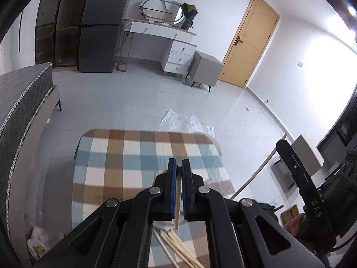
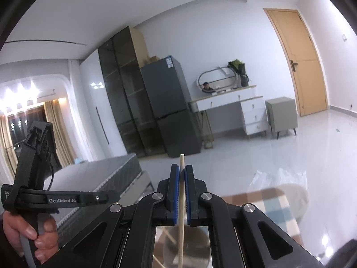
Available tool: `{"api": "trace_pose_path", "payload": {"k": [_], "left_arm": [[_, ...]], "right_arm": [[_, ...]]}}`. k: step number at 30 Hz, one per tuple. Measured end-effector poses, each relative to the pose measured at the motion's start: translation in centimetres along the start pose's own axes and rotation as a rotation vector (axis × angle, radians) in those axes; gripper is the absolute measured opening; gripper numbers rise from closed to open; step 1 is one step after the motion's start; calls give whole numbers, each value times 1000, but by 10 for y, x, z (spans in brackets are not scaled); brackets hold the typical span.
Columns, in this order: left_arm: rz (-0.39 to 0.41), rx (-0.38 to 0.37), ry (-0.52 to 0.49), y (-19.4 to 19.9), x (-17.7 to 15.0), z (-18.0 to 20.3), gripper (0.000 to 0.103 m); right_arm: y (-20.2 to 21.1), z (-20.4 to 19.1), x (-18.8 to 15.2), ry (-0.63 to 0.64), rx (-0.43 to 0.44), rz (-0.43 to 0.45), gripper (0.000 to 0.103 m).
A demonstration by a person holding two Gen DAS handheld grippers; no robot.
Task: Organize utensils
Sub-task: 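Lift both held chopsticks up over the white utensil holder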
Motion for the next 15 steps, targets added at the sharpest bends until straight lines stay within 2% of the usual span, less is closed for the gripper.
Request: {"api": "trace_pose_path", "payload": {"k": [5,8,15], "left_arm": [[20,-42,13,-7,28,-3,0],[42,-42,8,-12,42,-4,0],[49,-47,-27,-36,49,0,0]], "right_arm": [[-25,6,15,-11,-7,20,4],[-40,9,16,-3,-22,32,4],[-62,25,4,-38,-66,37,4]]}}
Point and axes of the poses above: each gripper's, at about its wrist camera, not at the fingertips, and y roughly against the way its jaws point, z to its right, x to its top, the point moved 6 cm from there along -y, roughly the way its jaws point, and after that the axes turned 5 degrees about -y, right-handed, at the moved point
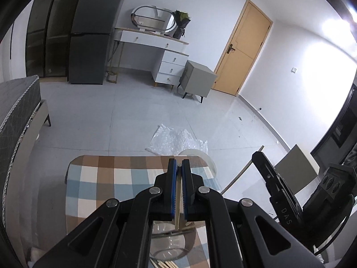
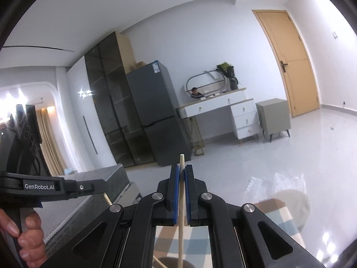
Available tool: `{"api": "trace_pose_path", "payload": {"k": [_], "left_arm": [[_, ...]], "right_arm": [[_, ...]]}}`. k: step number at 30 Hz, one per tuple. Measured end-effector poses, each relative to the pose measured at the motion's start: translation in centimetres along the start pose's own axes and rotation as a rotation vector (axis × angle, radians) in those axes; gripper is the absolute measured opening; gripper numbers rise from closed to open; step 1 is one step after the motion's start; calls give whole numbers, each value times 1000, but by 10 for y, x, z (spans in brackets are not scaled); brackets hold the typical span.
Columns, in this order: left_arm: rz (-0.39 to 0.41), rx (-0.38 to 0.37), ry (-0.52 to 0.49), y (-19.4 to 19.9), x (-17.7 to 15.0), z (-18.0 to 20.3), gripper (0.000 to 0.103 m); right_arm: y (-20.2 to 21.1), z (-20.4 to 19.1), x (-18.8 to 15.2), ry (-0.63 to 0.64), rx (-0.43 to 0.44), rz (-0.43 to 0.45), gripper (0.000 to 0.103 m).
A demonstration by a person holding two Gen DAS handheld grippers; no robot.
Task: Organize utensils
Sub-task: 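Lift both held chopsticks up over the white utensil holder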
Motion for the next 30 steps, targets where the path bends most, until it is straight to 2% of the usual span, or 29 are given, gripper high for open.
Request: {"api": "trace_pose_path", "payload": {"k": [7,24,30], "left_arm": [[-37,15,-25,-24,-10,-2,0],[-122,12,-60,-36,-36,9,0],[-170,-6,-61,-37,-50,13,0]], "right_arm": [[-9,11,-18,5,-22,-28,4],[3,17,-45,29,-34,-97,4],[8,14,-57,43,-15,-155,4]]}}
Point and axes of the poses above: each gripper's, at about its wrist camera, not at the fingertips, and y roughly against the way its jaws point, z to its right, x to its top, the point moved 6 cm from there along -y, roughly the way its jaws point, and after that the axes turned 5 degrees about -y, right-handed, at the moved point
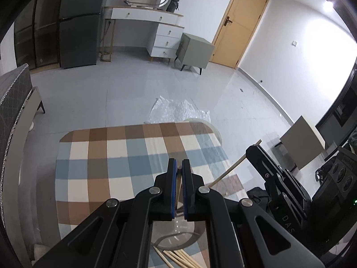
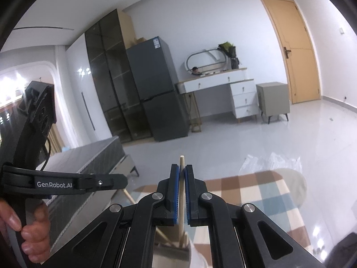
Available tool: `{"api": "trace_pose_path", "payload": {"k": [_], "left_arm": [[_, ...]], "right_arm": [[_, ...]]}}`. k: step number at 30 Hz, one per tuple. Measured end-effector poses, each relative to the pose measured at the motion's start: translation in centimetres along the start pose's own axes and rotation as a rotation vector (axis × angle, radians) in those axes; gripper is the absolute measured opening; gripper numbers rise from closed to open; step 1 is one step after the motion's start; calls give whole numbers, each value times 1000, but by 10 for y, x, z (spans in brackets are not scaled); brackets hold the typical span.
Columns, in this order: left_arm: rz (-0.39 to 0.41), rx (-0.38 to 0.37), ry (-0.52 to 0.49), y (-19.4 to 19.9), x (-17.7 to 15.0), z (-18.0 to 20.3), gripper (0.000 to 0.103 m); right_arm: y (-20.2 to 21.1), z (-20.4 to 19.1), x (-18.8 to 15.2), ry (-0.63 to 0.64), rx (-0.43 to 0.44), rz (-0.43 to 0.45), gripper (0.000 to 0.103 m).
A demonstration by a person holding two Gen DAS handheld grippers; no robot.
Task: Organize utensils
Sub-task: 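Lift both held chopsticks up over the white utensil holder, then open the right gripper over the holder, dropping its chopstick in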
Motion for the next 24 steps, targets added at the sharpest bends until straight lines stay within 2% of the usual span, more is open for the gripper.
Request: {"api": "trace_pose_path", "payload": {"k": [4,6,8,10,12,13,15,18,21,24], "left_arm": [[-38,2,9,-1,-8,-1,4],[-29,12,13,3,-11,-1,16],[5,50,3,11,-13,-3,22],[13,51,15,16,-17,-5,31],[20,77,27,22,-23,-7,46],[30,91,28,25,-25,-7,47],[50,105,26,34,-29,-6,53],[63,147,25,44,-37,-5,61],[70,177,16,53,-46,-1,65],[80,205,10,61,-54,1,69]], "right_arm": [[3,-1,-9,5,10,-45,8],[7,-1,-12,0,13,-60,8],[11,0,-15,-6,8,-66,8],[18,2,-16,-13,2,-72,8],[26,2,-20,-12,-4,-77,14],[30,2,-21,-14,-4,-79,17],[40,2,-22,-20,-1,-82,34],[54,1,-24,-16,-4,-80,42],[67,-1,-27,-14,0,-79,52],[81,-3,-28,-11,1,-75,56]]}}
Point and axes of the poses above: each gripper's, at about its wrist camera, not at the fingertips, and y roughly against the way its jaws point, z to its right, x to its top, the point moved 6 cm from there along -y, roughly the way its jaws point, and after that the axes turned 5 degrees about -y, right-handed, at the moved point
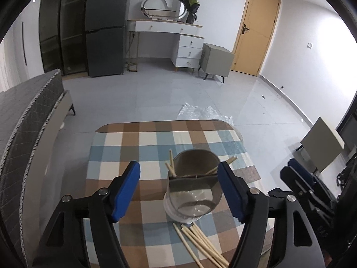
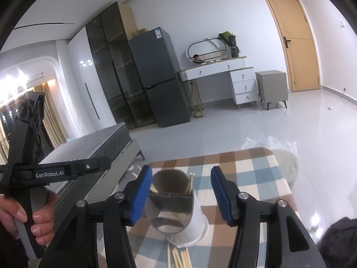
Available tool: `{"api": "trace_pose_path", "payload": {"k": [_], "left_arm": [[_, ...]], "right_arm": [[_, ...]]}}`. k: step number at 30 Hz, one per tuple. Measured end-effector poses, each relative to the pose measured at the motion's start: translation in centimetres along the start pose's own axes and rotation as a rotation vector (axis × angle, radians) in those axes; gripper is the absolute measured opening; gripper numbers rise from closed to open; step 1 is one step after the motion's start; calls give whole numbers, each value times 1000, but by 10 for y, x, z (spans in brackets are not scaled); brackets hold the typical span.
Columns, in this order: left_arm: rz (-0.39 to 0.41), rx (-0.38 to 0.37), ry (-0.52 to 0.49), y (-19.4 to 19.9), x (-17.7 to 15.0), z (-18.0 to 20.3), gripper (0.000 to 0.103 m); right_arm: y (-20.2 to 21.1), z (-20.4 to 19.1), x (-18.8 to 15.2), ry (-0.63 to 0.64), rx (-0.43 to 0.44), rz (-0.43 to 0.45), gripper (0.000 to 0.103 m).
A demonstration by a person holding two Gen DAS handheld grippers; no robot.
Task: Organize utensils
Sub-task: 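Open the right gripper over the holder, dropping its chopstick in, then lower the open right gripper back toward the chopstick pile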
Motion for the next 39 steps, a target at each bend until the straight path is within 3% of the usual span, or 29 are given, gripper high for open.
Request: {"api": "trace_pose_path", "payload": {"k": [9,21,29,39], "left_arm": [[15,42,-15,21,-27,4,79],[45,93,-17,34,-63,12,83],[10,82,10,19,-91,11,83],[-125,60,80,-28,-129,4,83]], "right_arm": [[26,-3,-15,13,-27,5,80],[39,3,-44,9,-76,4,91],[35,14,-71,32,-100,-51,92],[17,33,-103,4,-125,-165,92]]}}
Point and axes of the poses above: each gripper's, at about its wrist camera, not at the fingertips, and y roughly against the way its jaws point, z to its right, x to its top, the point moved 6 cm from there along -y, roughly the way its jaws point, and after that the axes turned 5 degrees about -y, right-handed, at the moved point
